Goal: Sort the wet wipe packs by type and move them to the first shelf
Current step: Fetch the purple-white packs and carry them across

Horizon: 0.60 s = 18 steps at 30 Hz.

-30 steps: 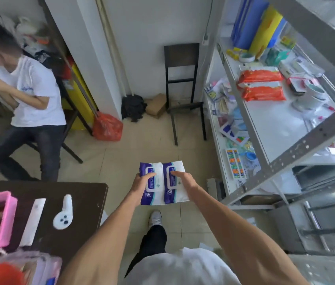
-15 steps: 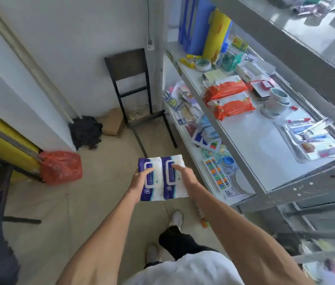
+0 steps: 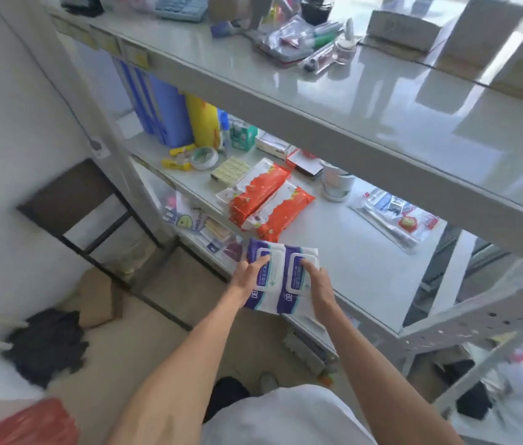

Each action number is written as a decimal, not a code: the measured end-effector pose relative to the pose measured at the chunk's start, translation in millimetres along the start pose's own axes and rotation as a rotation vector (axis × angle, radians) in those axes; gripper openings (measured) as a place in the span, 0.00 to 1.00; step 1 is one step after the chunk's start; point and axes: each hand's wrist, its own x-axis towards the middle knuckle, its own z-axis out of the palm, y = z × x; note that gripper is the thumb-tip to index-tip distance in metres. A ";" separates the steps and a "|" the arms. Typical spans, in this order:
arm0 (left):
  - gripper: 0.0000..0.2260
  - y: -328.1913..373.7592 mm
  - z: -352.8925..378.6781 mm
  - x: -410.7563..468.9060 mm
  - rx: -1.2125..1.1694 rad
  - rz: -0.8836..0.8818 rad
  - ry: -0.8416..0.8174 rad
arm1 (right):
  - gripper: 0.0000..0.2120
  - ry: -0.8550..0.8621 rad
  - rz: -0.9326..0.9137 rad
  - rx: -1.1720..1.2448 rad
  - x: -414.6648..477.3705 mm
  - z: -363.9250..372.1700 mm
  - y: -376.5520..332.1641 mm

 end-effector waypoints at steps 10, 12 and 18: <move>0.22 66.2 108.4 94.3 0.792 0.087 -0.402 | 0.31 0.515 0.016 0.011 53.0 -49.3 -28.7; 0.19 79.2 115.9 102.4 0.870 0.136 -0.384 | 0.26 0.559 0.026 -0.103 48.9 -40.4 -49.8; 0.30 55.7 101.0 125.0 1.224 0.649 -0.327 | 0.23 0.866 0.192 -0.545 46.8 -19.9 -47.0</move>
